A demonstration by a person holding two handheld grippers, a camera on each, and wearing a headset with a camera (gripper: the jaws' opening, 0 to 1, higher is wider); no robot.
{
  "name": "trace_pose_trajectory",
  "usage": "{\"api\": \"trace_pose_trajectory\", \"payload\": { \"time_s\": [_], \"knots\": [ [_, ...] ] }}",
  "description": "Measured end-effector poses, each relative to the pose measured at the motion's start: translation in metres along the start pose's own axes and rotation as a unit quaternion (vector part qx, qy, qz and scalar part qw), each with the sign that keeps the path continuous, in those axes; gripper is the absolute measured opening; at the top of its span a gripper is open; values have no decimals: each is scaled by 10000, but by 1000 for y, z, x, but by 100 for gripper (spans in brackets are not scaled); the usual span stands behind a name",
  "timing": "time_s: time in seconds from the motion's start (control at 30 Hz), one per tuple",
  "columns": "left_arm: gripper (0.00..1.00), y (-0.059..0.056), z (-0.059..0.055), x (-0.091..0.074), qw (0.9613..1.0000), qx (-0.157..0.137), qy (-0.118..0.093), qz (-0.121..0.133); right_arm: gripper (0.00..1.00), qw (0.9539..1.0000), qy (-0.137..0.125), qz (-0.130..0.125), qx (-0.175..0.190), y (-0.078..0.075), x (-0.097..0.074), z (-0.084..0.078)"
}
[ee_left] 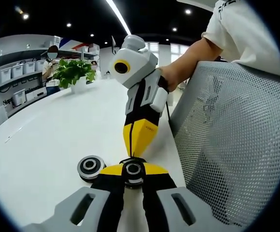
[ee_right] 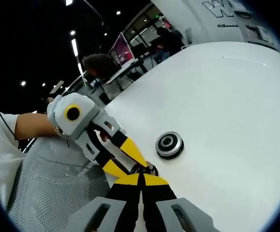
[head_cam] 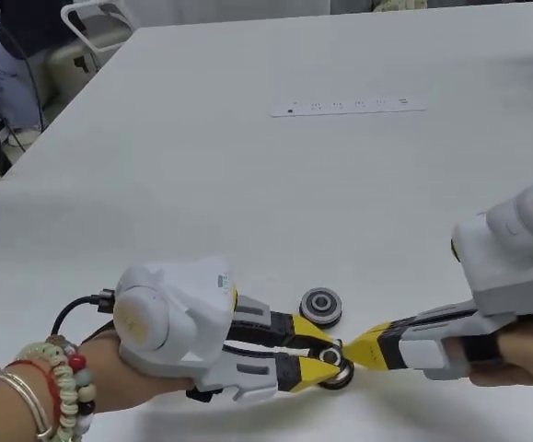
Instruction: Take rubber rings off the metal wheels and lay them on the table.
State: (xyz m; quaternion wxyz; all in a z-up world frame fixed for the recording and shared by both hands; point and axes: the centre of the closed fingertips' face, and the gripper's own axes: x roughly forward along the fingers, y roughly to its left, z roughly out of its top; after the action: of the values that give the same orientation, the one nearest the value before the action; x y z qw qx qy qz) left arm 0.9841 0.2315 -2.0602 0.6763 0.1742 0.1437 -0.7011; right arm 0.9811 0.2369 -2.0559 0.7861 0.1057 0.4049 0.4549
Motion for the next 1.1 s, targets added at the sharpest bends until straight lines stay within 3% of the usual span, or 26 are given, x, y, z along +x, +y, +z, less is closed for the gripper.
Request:
{"api": "trace_pose_trajectory", "payload": {
  "time_s": [0.3,0.6,0.73,0.93,1.1],
  "knots": [
    [8,1,0,1,10000,-17,0,23,0,9997,-123,184,-41,6,1,8],
    [8,2,1,2,9998,-195,7,48,0,9999,7,22,-97,-4,3,-1],
    [8,5,3,3,9983,-564,142,21,0,9998,48,-3,-189,-5,4,-2],
    [10,0,2,1,9977,-450,499,-70,0,10000,8,51,-59,-6,3,-1],
    [12,-2,7,-10,9976,-246,633,-153,0,10000,-34,25,-48,-7,1,1]
  ]
}}
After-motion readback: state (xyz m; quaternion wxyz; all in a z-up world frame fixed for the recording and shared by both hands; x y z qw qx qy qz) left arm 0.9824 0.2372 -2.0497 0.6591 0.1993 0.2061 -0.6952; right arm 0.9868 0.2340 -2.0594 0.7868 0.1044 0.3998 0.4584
